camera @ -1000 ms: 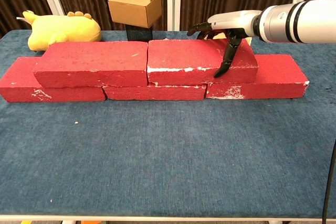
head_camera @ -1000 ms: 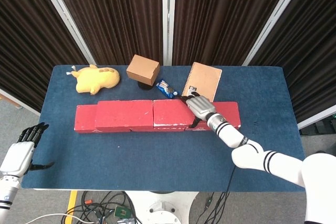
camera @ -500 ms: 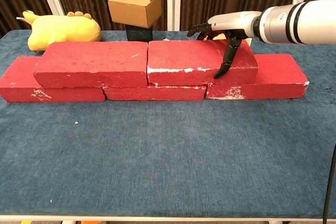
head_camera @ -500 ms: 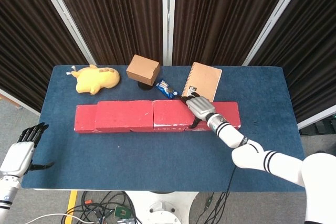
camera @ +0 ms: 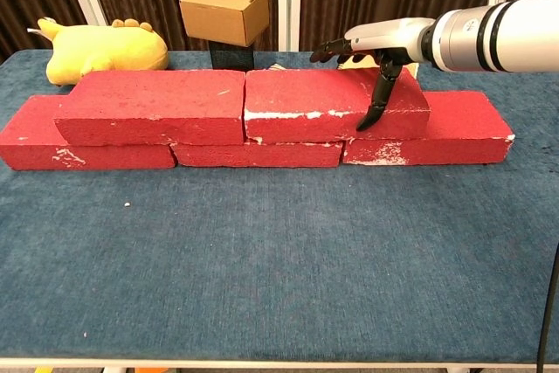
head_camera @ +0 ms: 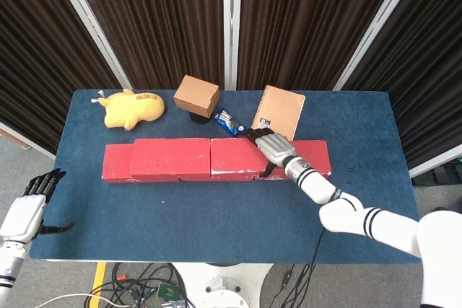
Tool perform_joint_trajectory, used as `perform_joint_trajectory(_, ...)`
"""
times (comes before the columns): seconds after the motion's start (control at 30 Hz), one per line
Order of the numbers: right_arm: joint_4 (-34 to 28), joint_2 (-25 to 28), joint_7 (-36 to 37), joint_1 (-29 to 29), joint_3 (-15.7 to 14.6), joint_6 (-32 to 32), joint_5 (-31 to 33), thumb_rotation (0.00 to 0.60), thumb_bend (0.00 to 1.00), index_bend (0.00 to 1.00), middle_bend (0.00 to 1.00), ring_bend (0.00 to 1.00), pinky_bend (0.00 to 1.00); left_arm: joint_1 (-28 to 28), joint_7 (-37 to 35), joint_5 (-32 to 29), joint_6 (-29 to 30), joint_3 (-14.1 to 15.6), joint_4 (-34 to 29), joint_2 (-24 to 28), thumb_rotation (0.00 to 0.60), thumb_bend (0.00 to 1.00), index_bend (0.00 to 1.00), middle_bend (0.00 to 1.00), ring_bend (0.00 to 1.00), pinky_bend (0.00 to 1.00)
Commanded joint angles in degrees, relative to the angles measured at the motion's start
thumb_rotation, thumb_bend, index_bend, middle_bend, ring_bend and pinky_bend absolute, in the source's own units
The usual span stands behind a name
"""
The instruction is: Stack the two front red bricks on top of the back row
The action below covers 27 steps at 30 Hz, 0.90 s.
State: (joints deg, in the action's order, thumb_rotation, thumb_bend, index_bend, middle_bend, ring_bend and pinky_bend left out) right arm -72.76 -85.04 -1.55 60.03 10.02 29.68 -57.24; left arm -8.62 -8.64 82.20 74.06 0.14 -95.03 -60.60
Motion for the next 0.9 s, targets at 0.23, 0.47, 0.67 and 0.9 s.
perform_joint_trajectory(0.23,-3.14,2.32,1.33,-1.39,0.85,2.30,-1.75,0.600,0.00,0.00,0.00,0.00,0.00,0.02,-0.05,0.03,0.04,-0.02,0.06,-0.08,0.600,0.00,0.00,0.00,0.00,0.00)
perform_joint_trajectory(0.47,-14.08,9.70,3.95,-5.58,1.35,7.37,-6.65,0.600,0.00,0.00,0.00,0.00,0.00,0.37,0.22,0.41,1.11,-0.14,-0.30,-0.03,0.600,0.00,0.00,0.00,0.00,0.00)
perform_joint_trajectory(0.67,-26.40,18.91,-4.01,-14.82,-2.92,22.82,-15.08,0.600,0.00,0.00,0.00,0.00,0.00,0.87,1.40,1.65,3.35,-0.40,-0.50,-0.37,0.600,0.00,0.00,0.00,0.00,0.00)
perform_joint_trajectory(0.9,-31.61,22.41,-17.37,-29.98,-11.37,44.38,-23.92,0.600,0.00,0.00,0.00,0.00,0.00,1.38,3.08,4.39,6.93,-0.84,-1.07,-0.28,0.600,0.00,0.00,0.00,0.00,0.00)
